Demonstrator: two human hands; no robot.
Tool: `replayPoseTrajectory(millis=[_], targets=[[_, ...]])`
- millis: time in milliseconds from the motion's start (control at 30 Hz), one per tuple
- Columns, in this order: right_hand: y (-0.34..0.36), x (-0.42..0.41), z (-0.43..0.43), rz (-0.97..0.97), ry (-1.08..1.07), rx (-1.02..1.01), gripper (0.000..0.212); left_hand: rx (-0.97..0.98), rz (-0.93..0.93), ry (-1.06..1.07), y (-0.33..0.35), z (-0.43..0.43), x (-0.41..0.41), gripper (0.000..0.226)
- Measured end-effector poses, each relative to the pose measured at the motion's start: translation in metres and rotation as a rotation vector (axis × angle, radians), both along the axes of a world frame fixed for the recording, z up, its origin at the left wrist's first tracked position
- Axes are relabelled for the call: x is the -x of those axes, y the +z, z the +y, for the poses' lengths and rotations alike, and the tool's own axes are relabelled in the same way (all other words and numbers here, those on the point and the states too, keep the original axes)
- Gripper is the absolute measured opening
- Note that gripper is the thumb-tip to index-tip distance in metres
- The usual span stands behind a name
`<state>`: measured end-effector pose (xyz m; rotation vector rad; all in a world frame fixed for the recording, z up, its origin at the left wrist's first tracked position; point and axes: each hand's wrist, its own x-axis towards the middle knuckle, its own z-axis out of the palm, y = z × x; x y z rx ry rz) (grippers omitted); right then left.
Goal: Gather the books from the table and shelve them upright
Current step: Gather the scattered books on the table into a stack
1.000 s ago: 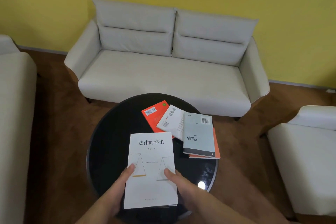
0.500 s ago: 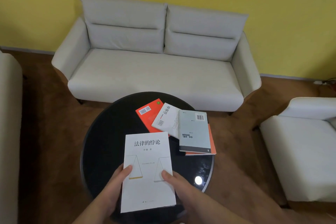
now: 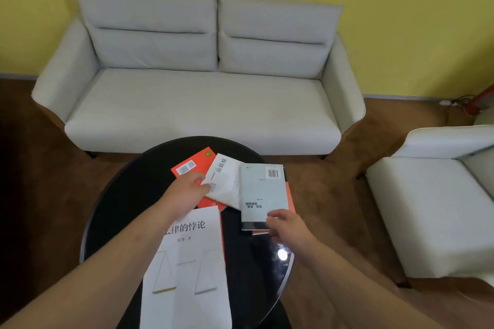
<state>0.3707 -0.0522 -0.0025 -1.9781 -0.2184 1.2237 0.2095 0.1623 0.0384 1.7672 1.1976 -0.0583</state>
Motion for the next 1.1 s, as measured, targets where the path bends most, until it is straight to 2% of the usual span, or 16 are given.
replayPoseTrajectory(millis=[100, 233, 333, 433, 633, 733, 833, 1033, 1100], targets=[[-0.007, -0.035, 0.004, -0.046, 0.016, 0.07, 0.013, 0.145, 0.154, -0.025, -0.022, 0.012, -0.041, 0.026], [-0.025, -0.07, 0.012, -0.078, 0.065, 0.153, 0.022, 0.23, 0.195, 0.085, -0.059, 0.024, -0.075, 0.028], [-0.041, -0.086, 0.022, -0.087, 0.11, 0.212, 0.035, 0.206, 0.212, 0.176, -0.082, 0.031, -0.087, 0.024], [-0.055, -0.091, 0.028, -0.084, 0.134, 0.226, 0.038, 0.217, 0.246, 0.186, -0.104, 0.037, -0.092, 0.031], [-0.068, -0.092, 0.033, 0.065, 0.037, 0.184, 0.048, 0.124, 0.352, 0.251, -0.103, 0.038, -0.102, 0.02], [-0.071, -0.097, 0.036, 0.121, 0.013, 0.203, 0.043, 0.326, 0.25, 0.367, -0.108, 0.041, -0.096, 0.024], [-0.073, -0.099, 0.034, 0.106, 0.05, 0.219, 0.037, 0.454, 0.209, 0.37, -0.104, 0.038, -0.087, 0.029], [-0.071, -0.101, 0.033, 0.103, 0.093, 0.161, 0.031, 0.427, 0.091, 0.254, -0.067, 0.042, -0.085, 0.03], [-0.082, -0.106, 0.027, 0.125, 0.053, 0.123, 0.04, 0.359, 0.025, 0.214, -0.053, 0.046, -0.082, 0.031]])
